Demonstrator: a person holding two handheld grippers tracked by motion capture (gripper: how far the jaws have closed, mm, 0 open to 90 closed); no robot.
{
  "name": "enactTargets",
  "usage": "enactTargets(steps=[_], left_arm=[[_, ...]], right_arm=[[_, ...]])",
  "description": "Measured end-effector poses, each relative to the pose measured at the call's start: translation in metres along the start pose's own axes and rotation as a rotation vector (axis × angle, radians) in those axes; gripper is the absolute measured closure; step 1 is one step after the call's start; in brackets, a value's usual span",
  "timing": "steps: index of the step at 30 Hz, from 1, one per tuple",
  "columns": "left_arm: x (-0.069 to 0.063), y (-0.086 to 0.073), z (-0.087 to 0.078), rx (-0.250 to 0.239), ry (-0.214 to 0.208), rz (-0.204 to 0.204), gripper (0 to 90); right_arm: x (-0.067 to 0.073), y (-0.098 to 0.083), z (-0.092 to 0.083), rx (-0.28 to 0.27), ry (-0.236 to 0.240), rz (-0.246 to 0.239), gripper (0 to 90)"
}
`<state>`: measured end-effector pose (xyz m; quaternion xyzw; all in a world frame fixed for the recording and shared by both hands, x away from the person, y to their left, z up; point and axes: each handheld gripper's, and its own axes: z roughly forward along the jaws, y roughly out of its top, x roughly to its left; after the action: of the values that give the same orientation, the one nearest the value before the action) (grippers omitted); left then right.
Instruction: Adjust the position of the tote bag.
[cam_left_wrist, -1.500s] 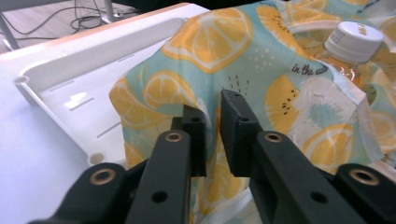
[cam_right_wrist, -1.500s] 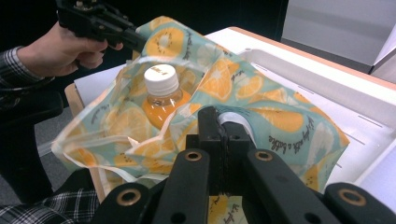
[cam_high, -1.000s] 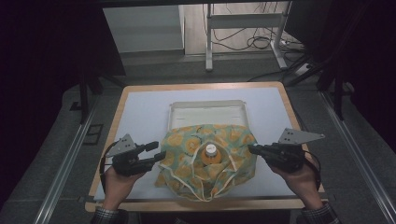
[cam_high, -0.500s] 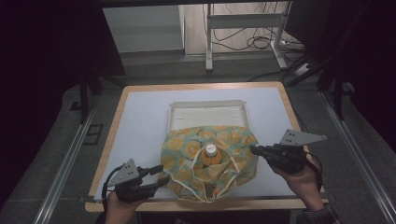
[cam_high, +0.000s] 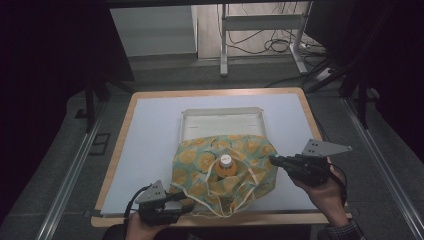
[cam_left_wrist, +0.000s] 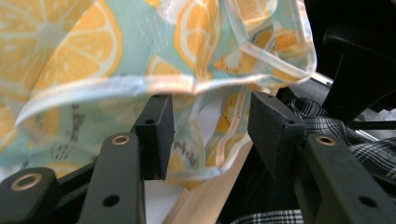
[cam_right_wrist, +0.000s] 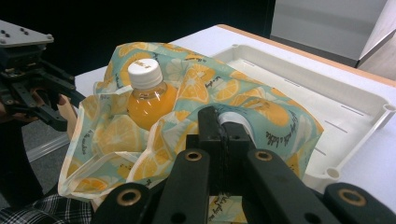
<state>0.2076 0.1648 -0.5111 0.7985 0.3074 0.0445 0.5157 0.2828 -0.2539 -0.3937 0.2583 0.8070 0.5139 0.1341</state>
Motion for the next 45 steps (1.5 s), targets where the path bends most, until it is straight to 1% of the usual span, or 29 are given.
enactTargets(steps=[1,4,5,9,12,13,14,15,16,18,20,21,23,26,28,30,31,32,33,36,37,39,40,43,44,45], left_arm=[[0.000,0.000,0.000,0.000,0.000,0.000,50.8],[0.002,0.010,0.001,-0.040,-0.030,-0.003,52.5],[0.002,0.010,0.001,-0.040,-0.030,-0.003,53.7],[0.000,0.022,-0.005,-0.084,-0.066,0.005,56.3],[-0.002,0.029,-0.009,-0.113,-0.080,0.007,56.4],[-0.002,0.032,-0.011,-0.127,-0.084,0.004,58.5],[-0.002,0.033,-0.012,-0.133,-0.087,0.004,58.5],[-0.001,0.037,-0.015,-0.144,-0.088,0.003,62.1],[-0.001,0.037,-0.015,-0.144,-0.088,0.003,64.2],[-0.001,0.044,-0.019,-0.159,-0.092,0.005,68.3],[-0.001,0.046,-0.020,-0.167,-0.093,0.007,75.9],[-0.001,0.051,-0.022,-0.181,-0.095,0.013,79.1],[-0.001,0.053,-0.023,-0.188,-0.098,0.015,83.3],[-0.001,0.065,-0.026,-0.213,-0.096,0.030,87.1],[-0.001,0.067,-0.026,-0.220,-0.093,0.035,88.0],[-0.001,0.076,-0.027,-0.237,-0.092,0.046,88.4],[-0.001,0.076,-0.027,-0.237,-0.092,0.046,88.4],[0.000,0.083,-0.027,-0.250,-0.093,0.054,88.4],[0.000,0.083,-0.027,-0.250,-0.093,0.054,88.4],[0.000,0.093,-0.028,-0.263,-0.096,0.068,88.4],[0.001,0.099,-0.028,-0.269,-0.095,0.078,88.4],[0.002,0.105,-0.029,-0.277,-0.095,0.080,88.4],[0.002,0.105,-0.029,-0.277,-0.095,0.080,88.4],[0.005,0.115,-0.028,-0.285,-0.080,0.086,88.5],[0.005,0.115,-0.028,-0.285,-0.080,0.086,88.5],[0.006,0.118,-0.027,-0.283,-0.070,0.091,88.5]], right_arm=[[0.000,0.000,0.000,0.000,0.001,-0.001,88.7],[0.001,-0.001,0.000,0.000,0.003,-0.002,88.7],[0.001,-0.001,0.000,0.000,0.003,-0.002,88.7],[0.002,-0.002,-0.001,-0.002,0.005,-0.004,88.7],[0.003,-0.002,-0.003,-0.002,0.004,-0.008,88.6],[0.004,-0.002,-0.004,-0.005,0.002,-0.010,88.6],[0.004,-0.002,-0.004,-0.005,0.002,-0.010,88.6],[0.005,-0.003,-0.006,-0.006,0.004,-0.011,88.6],[0.005,-0.003,-0.006,-0.006,0.005,-0.011,88.5],[0.007,-0.004,-0.007,-0.007,0.007,-0.014,88.4],[0.008,-0.004,-0.008,-0.007,0.009,-0.015,88.1],[0.009,-0.004,-0.008,-0.009,0.009,-0.016,87.8],[0.010,-0.005,-0.009,-0.007,0.013,-0.019,86.8],[0.011,-0.006,-0.009,-0.002,0.012,-0.020,85.6],[0.011,-0.007,-0.010,0.003,0.014,-0.016,84.9],[0.010,-0.008,-0.010,0.006,0.012,-0.015,83.9],[0.010,-0.008,-0.010,0.006,0.012,-0.015,83.9],[0.010,-0.010,-0.011,0.009,0.011,-0.012,83.2],[0.009,-0.010,-0.011,0.008,0.011,-0.009,83.0],[0.009,-0.010,-0.014,0.005,0.008,-0.010,82.6],[0.010,-0.010,-0.014,0.003,0.007,-0.010,83.9],[0.009,-0.009,-0.016,-0.001,0.004,-0.012,88.2],[0.009,-0.009,-0.016,-0.001,0.004,-0.012,88.2],[0.009,-0.007,-0.015,0.001,-0.004,-0.011,88.7],[0.009,-0.007,-0.015,0.001,-0.004,-0.011,88.7],[0.008,-0.006,-0.015,0.001,-0.006,-0.012,88.7]])
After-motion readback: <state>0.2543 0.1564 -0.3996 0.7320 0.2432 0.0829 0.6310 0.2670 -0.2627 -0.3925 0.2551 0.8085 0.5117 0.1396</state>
